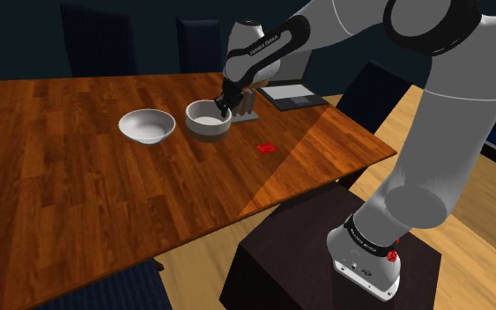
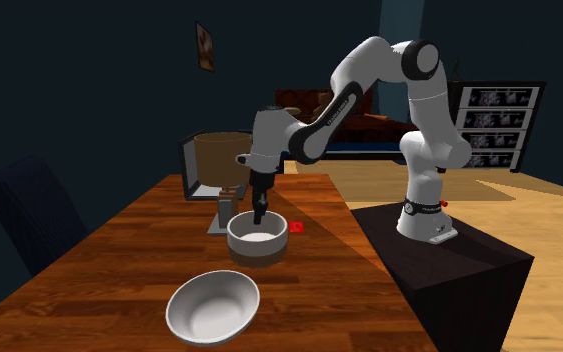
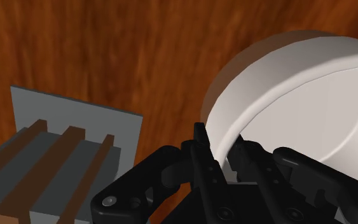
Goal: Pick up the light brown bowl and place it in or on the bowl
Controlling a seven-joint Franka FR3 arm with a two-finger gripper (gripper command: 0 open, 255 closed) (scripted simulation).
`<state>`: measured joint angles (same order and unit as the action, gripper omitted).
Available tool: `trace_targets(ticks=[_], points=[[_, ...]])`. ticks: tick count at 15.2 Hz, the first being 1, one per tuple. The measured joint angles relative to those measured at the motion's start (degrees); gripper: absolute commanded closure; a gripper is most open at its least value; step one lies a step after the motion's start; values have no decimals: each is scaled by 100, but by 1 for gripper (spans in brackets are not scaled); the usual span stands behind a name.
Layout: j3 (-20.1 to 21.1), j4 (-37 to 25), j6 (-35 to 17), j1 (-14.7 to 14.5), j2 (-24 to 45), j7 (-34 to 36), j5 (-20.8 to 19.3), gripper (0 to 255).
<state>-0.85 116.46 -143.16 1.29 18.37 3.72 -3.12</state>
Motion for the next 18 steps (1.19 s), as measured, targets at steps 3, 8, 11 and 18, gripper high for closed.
trace_targets(ticks=[3, 8, 11, 18], points=[[6, -37, 201, -8, -163, 2, 4, 255], [10, -160, 519, -4, -358, -21, 20, 255], [14, -271, 749, -8, -478, -26, 25, 255], [90, -768, 1191, -160, -413, 207, -23, 255]])
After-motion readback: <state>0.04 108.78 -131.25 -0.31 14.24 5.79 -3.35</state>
